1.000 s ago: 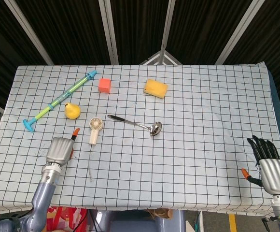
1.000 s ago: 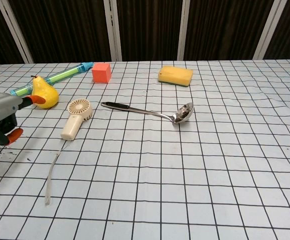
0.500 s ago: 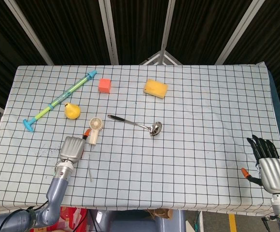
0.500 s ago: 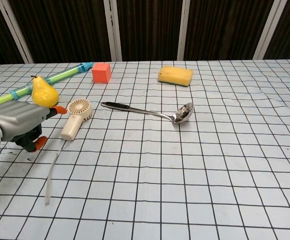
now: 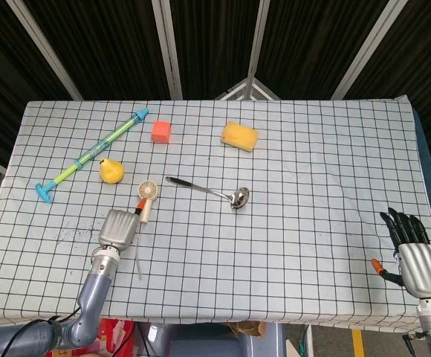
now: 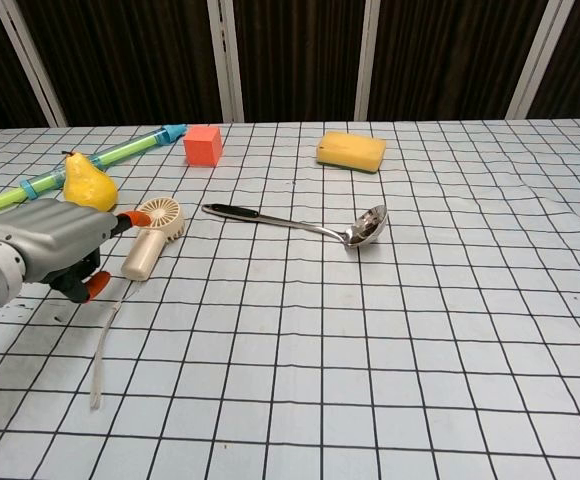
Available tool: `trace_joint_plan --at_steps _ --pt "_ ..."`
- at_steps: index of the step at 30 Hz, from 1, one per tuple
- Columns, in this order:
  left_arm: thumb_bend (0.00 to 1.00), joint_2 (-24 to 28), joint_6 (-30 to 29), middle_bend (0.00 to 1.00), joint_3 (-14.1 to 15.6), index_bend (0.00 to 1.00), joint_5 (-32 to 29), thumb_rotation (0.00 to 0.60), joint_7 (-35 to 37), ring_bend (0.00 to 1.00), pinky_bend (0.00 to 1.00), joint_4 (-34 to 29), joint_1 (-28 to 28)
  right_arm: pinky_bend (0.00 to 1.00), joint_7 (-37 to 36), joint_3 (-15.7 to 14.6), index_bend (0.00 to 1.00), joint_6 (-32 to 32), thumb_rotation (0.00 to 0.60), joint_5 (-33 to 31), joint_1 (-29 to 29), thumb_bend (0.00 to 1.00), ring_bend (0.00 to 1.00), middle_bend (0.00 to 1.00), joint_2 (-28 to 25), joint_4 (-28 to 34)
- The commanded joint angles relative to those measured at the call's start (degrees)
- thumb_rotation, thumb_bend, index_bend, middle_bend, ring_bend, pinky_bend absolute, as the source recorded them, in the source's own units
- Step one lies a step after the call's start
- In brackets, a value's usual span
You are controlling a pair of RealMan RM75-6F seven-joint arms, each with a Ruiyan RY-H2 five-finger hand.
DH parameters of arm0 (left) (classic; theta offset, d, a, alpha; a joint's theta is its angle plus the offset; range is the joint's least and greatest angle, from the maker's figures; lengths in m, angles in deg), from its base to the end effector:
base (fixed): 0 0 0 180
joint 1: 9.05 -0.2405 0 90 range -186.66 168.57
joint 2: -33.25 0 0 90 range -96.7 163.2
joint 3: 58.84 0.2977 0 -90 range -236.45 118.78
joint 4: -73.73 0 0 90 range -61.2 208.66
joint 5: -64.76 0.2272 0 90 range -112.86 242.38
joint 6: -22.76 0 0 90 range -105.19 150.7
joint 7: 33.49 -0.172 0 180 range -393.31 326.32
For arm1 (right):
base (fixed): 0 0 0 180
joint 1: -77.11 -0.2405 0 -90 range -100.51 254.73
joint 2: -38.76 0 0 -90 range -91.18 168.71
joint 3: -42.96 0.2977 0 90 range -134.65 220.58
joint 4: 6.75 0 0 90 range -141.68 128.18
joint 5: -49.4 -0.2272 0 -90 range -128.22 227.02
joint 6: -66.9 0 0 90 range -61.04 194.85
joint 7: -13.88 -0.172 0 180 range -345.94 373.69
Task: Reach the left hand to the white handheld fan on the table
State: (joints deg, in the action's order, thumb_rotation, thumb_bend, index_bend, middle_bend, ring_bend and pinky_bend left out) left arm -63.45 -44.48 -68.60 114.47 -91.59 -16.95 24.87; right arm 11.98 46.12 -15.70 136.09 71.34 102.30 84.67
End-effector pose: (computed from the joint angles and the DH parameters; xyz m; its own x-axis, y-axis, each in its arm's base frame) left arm -0.2064 0.3427 -0.0741 0.7023 0.2641 0.6610 0.7109 -0.2113 -0.6708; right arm -0.3562 -0.2207 0.1601 0.3905 -0.0327 0.9200 -0.9204 -0.0340 0.3894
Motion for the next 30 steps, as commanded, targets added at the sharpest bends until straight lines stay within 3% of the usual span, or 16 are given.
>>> trace_joint_plan --at_steps 1,22,30 --pt "0.71 -0.1 -0.3 0.87 0.4 0.09 -0.2 0.600 0.0 0.63 0.60 0.1 0.3 0.00 -0.1 0.0 0.06 0.0 0.600 0.0 0.0 0.28 0.00 0.00 0.0 0.0" --pt "0.71 -1.2 -1.0 0.87 2.7 0.08 -2.0 0.600 2.2 0.63 0.60 2.8 1.7 0.00 0.2 0.0 0.06 -0.1 0.600 -0.1 0.0 0.28 0.00 0.00 0.0 0.1" --pt "0.71 -0.5 -2.9 0.87 2.9 0.08 0.4 0.600 4.8 0.63 0.60 2.0 1.4 0.00 0.1 -0.1 0.06 0.0 0.600 -0.1 0.0 0.28 0.00 0.00 0.0 0.0"
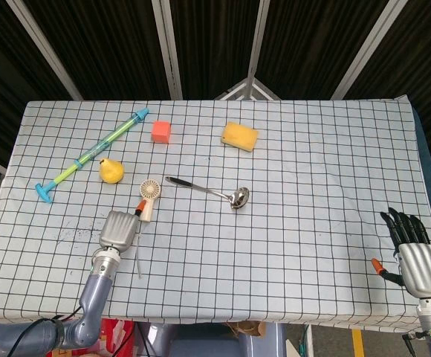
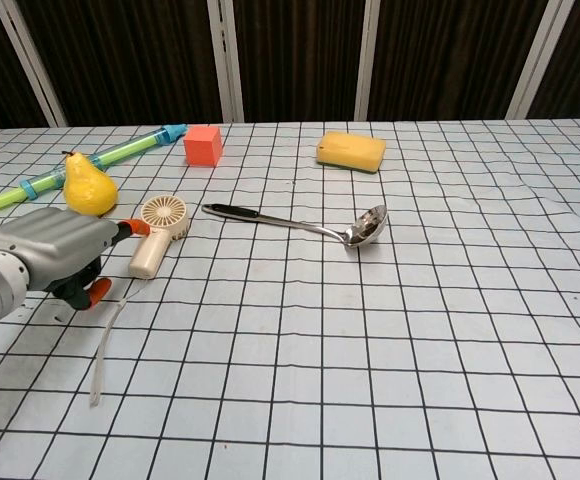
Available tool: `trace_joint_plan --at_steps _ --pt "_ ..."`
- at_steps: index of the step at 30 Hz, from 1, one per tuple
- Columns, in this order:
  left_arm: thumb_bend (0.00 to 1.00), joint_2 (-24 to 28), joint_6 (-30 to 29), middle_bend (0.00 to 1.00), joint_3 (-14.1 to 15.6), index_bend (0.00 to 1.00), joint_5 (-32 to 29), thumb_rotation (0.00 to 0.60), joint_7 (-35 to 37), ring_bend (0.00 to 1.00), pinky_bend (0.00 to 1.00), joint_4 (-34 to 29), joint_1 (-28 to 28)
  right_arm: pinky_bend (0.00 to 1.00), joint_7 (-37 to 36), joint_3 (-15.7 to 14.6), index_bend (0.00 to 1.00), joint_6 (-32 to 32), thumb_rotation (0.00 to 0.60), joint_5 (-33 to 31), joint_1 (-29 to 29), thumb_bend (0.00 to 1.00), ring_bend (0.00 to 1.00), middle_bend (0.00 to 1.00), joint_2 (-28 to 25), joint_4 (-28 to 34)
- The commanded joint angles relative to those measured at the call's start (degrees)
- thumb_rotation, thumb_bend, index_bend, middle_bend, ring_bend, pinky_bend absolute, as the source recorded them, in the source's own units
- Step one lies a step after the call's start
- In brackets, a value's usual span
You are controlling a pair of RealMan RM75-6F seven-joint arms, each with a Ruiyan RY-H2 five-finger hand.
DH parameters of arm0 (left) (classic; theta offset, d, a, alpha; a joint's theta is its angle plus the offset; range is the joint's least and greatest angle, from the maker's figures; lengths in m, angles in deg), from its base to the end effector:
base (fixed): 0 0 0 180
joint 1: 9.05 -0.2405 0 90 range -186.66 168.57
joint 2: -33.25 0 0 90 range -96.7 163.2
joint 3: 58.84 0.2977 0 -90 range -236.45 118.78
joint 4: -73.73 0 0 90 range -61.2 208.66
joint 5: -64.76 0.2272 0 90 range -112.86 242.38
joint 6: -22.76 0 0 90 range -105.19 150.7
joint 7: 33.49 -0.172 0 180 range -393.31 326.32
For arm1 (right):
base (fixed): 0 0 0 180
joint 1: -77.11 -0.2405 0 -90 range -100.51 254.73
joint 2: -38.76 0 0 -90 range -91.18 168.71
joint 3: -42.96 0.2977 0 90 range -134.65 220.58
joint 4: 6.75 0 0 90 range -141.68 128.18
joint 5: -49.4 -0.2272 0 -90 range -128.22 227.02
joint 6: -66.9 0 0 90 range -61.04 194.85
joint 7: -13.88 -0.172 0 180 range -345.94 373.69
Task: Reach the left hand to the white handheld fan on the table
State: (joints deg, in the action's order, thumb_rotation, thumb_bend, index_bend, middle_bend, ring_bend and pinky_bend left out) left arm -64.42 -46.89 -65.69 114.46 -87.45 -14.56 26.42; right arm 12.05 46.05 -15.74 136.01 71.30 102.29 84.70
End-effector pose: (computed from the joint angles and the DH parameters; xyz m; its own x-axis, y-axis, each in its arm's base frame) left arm -0.2118 0.3424 -0.0790 0.6914 0.2566 0.6754 0.7216 -0.1979 -0.6634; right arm -0.3563 -0.2207 0.1602 0.3912 -0.0329 0.9197 -0.9201 -0.0333 0.3902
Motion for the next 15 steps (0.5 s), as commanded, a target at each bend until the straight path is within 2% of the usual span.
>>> trace_joint_plan --at_steps 1,15 --pt "0.71 0.6 -0.6 0.87 0.0 0.08 0.5 0.600 0.9 0.63 0.60 -0.5 -0.2 0.00 0.0 0.0 0.06 0.0 0.600 0.0 0.0 0.28 0.00 0.00 0.0 0.0" --pt "0.71 -0.5 0.3 0.87 0.2 0.08 -0.1 0.600 1.9 0.63 0.60 1.1 0.5 0.00 0.3 0.0 0.06 0.0 0.600 -0.1 0.0 0.28 0.00 0.00 0.1 0.1"
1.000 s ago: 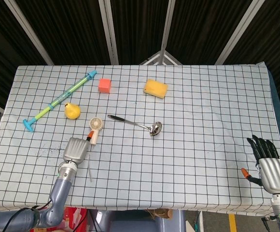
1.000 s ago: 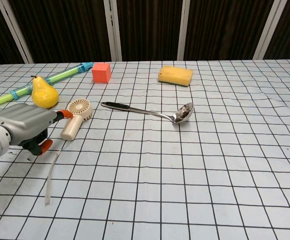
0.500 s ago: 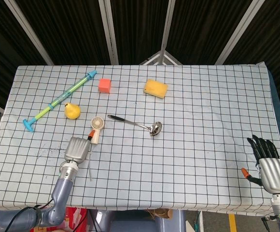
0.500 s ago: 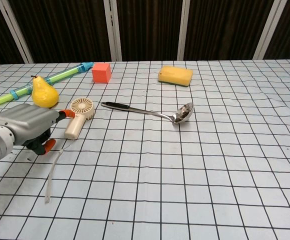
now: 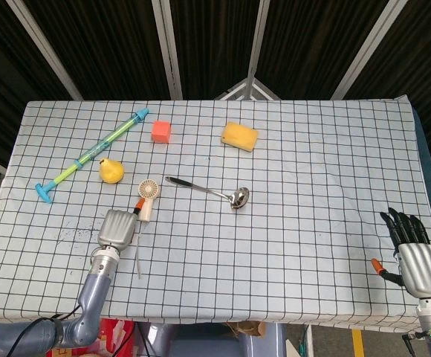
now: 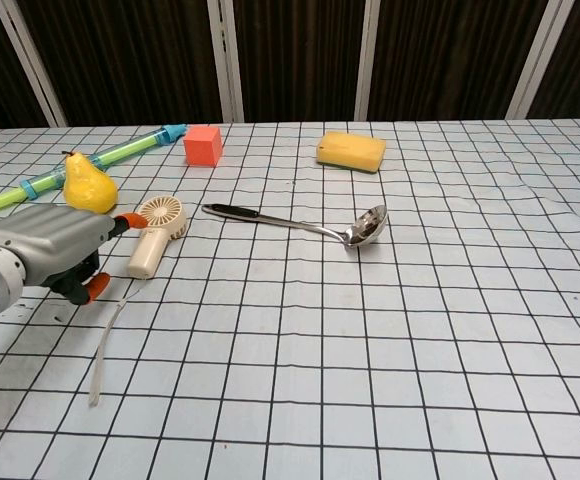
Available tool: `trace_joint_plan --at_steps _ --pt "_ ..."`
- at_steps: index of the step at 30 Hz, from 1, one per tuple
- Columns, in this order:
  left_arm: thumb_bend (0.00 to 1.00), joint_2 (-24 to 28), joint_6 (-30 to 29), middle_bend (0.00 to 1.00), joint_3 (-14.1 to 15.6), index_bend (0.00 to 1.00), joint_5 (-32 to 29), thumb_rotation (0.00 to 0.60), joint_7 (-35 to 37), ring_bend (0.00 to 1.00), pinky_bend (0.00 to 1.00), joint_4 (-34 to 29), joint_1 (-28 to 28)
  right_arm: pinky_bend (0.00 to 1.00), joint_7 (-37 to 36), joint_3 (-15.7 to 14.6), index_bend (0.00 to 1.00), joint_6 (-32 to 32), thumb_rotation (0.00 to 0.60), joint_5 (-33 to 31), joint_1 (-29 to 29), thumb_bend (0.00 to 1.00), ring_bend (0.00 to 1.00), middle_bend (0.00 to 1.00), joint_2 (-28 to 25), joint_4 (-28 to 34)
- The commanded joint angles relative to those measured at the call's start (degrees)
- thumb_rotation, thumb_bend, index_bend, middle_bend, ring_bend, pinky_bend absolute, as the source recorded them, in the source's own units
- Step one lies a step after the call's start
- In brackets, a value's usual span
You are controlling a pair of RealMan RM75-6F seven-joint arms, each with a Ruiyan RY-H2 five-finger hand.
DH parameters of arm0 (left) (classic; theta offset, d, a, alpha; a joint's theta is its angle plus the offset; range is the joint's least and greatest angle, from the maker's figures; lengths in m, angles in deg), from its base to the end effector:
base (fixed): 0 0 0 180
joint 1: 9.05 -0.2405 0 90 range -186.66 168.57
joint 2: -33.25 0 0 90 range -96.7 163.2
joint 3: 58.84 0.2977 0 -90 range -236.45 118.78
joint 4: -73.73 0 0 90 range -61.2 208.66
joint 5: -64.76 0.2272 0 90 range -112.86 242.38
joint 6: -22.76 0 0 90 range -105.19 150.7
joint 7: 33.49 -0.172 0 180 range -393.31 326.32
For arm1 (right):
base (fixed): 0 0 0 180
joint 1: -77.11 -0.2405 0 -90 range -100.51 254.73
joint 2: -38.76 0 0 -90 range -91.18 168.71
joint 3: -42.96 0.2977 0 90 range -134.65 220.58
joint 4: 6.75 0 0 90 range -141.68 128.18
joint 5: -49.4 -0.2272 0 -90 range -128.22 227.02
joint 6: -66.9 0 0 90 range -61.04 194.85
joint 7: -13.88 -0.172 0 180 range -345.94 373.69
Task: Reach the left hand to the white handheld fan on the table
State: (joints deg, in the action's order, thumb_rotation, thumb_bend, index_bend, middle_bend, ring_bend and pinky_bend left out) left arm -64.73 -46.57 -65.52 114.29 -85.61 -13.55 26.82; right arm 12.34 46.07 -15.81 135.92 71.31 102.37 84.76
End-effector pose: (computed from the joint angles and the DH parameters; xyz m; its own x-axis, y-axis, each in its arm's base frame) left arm -0.2131 0.3447 -0.0811 0.6764 0.2617 0.6885 0.7356 -0.1929 -0.6493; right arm -0.3561 -0.2207 0.1599 0.3934 -0.0315 0.9188 -0.9192 -0.0319 0.3925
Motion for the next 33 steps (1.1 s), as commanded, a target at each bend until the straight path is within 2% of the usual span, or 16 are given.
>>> trace_joint_plan --at_steps 1,19,33 --pt "0.71 -0.3 0.0 0.87 0.0 0.08 0.2 0.600 0.0 0.63 0.60 0.2 0.2 0.00 -0.1 0.0 0.06 0.0 0.600 0.0 0.0 0.28 0.00 0.00 0.0 0.0" --pt "0.71 -0.7 -0.4 0.87 0.4 0.09 0.2 0.600 0.0 0.63 0.60 0.4 0.4 0.00 0.0 0.0 0.06 0.0 0.600 0.0 0.0 0.28 0.00 0.00 0.0 0.0" --pt "0.71 -2.1 0.6 0.87 0.9 0.11 -1.5 0.600 -0.5 0.63 0.60 3.1 0.6 0.00 -0.2 0.0 0.06 0.0 0.600 0.0 0.0 0.28 0.00 0.00 -0.1 0.0"
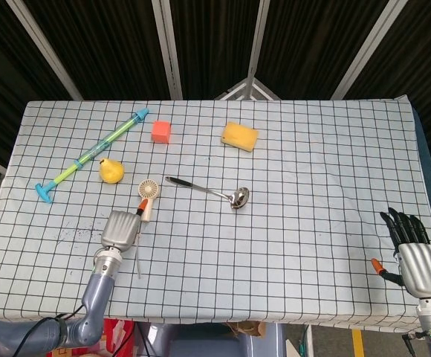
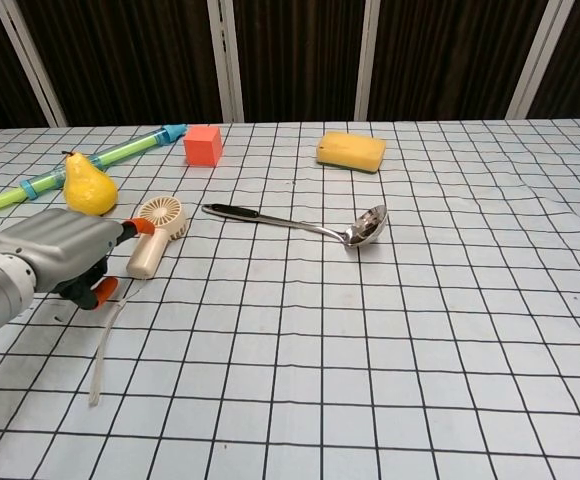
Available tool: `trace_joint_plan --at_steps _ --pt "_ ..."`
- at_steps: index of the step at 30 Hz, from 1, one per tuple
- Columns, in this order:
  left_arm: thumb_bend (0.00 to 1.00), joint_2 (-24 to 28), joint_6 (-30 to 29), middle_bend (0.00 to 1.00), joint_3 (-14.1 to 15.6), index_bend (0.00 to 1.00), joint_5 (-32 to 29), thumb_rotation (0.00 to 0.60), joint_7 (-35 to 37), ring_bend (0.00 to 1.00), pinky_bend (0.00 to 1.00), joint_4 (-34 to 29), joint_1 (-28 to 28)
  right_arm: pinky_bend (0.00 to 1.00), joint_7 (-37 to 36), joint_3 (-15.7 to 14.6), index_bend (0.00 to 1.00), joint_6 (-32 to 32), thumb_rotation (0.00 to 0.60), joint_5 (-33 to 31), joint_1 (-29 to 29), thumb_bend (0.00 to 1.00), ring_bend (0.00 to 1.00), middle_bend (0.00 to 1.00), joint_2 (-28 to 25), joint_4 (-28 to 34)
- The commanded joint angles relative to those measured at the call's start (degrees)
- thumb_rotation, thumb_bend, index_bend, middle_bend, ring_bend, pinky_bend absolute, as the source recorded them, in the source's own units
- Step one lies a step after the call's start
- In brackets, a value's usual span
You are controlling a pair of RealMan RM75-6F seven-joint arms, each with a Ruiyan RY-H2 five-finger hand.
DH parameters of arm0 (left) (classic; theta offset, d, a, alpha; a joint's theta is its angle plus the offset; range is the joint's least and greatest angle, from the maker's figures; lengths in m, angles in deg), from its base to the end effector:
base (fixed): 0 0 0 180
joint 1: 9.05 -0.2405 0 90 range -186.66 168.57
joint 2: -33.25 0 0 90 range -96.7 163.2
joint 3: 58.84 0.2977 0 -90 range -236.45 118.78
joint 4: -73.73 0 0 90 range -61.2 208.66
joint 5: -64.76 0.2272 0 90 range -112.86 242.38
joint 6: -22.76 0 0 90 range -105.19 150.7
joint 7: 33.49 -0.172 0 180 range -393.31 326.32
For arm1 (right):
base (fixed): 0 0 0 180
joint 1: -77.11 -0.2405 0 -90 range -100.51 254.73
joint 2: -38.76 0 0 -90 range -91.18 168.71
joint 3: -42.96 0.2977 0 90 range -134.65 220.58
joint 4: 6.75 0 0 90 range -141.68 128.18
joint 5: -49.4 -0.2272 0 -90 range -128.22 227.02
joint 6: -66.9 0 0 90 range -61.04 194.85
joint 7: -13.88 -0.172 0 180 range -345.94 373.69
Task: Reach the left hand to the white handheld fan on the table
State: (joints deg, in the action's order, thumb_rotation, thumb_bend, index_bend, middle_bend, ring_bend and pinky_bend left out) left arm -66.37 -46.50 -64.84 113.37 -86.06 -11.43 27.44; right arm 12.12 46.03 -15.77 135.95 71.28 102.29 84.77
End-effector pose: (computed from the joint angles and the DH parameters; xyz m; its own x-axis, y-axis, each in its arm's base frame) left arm -0.2151 0.3446 -0.0913 0.6891 0.2708 0.6721 0.7230 -0.1954 -0.6626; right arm -0.3561 -0.2207 0.1601 0.3911 -0.0327 0.9198 -0.9202 -0.0327 0.3901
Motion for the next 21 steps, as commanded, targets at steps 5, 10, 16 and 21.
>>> trace_joint_plan --at_steps 5,10,16,21 --pt "0.72 -1.2 1.2 0.87 1.3 0.11 -0.7 0.600 0.1 0.63 0.60 2.6 -0.3 0.00 0.1 0.0 0.06 0.0 0.600 0.0 0.0 0.28 0.00 0.00 0.0 0.0" --pt "0.72 -1.4 1.1 0.87 1.3 0.11 -0.3 0.600 0.7 0.63 0.60 2.9 -0.6 0.00 0.0 0.0 0.06 0.0 0.600 0.0 0.0 0.28 0.00 0.00 0.0 0.0" --pt "0.71 -0.1 -1.2 0.83 -0.4 0.10 2.8 0.600 4.1 0.60 0.60 0.8 -1.0 0.00 0.1 0.0 0.06 -0.1 0.600 0.0 0.0 0.28 0.00 0.00 0.1 0.0" --pt "0.67 3.2 -4.6 0.74 -1.5 0.08 7.4 0.600 7.6 0.52 0.55 -3.9 -2.0 0.00 0.3 0.0 0.06 -0.1 0.600 -0.1 0.0 0.28 0.00 0.00 0.1 0.0"
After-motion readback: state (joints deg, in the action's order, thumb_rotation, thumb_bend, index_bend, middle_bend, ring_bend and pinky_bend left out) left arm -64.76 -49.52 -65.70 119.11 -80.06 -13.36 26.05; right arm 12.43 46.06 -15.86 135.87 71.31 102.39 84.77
